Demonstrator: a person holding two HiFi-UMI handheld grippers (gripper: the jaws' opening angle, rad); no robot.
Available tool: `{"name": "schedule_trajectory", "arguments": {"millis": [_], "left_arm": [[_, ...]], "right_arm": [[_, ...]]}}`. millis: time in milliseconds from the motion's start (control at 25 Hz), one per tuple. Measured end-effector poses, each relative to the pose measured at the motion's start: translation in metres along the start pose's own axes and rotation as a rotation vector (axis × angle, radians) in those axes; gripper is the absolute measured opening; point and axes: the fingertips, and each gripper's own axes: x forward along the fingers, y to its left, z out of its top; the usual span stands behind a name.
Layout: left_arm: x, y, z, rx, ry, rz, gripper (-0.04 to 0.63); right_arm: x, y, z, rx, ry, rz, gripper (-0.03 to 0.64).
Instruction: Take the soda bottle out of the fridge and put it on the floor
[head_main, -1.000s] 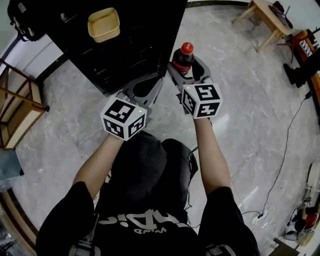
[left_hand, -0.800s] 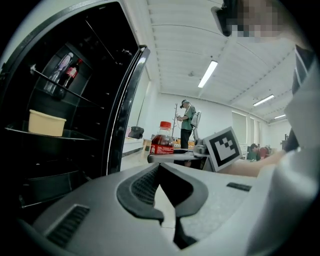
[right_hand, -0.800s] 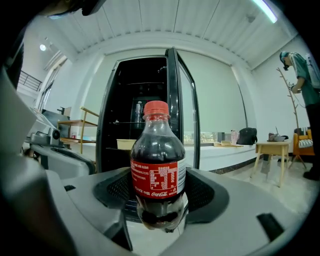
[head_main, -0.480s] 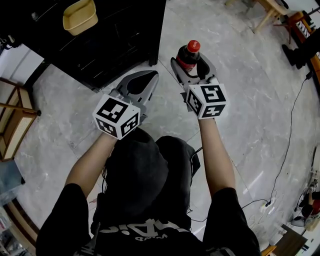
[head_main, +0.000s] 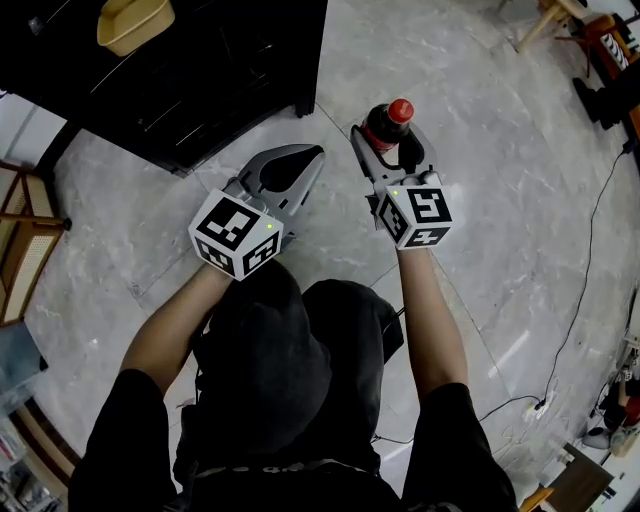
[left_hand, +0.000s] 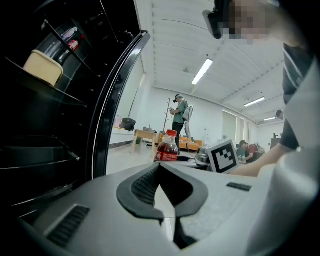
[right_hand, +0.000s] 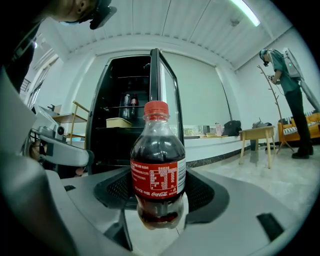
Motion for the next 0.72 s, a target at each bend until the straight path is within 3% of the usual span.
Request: {"name": "schedule_trajectory", "arguments": {"millis": [160, 720], "left_arm": [[0.003, -0.002, -0.019, -0.03, 0.019, -0.04, 0.006], [0.042, 0.0, -0.073, -0.005, 0.092, -0.101, 0.006]], "right_arm": [[0.001, -0.008, -0.033, 0.009, 0.022, -0.029, 0.319], [0.0, -0.035, -0.134, 0.023, 0.072, -0.061, 0.319]]}}
